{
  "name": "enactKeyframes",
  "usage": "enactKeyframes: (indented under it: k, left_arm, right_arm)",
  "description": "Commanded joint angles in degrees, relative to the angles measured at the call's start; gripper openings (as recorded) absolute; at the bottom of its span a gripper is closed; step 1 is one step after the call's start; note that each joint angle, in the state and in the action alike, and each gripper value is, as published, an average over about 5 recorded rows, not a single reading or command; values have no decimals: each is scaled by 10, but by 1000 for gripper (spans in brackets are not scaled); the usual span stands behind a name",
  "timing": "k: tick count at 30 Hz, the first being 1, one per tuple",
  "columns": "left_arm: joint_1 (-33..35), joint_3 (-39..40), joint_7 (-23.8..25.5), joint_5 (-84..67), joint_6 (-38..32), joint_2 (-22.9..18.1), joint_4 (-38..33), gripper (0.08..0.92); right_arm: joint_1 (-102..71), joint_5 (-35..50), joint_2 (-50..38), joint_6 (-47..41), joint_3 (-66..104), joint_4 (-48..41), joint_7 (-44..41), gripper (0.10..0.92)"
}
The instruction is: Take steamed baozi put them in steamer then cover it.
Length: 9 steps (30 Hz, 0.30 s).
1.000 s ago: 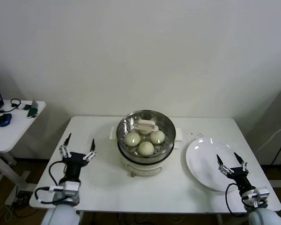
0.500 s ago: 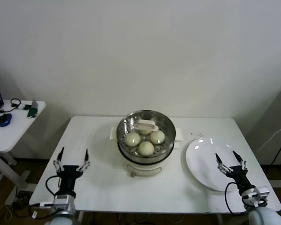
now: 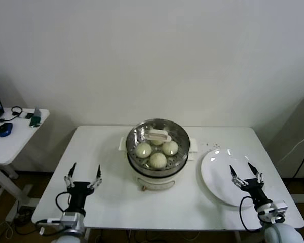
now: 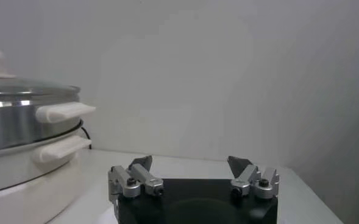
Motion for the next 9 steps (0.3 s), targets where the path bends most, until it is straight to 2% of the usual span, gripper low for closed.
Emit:
enactKeyframes:
  k: [1,9]
  left_arm:
    - [-4,1,19,-11,0,0,14,823]
    - [-5,-2,19,2,7,0,19,823]
  right_arm:
    - [0,-5,7,2,-2,4,1,823]
    - [2,-13,12,3,-7,2,1,823]
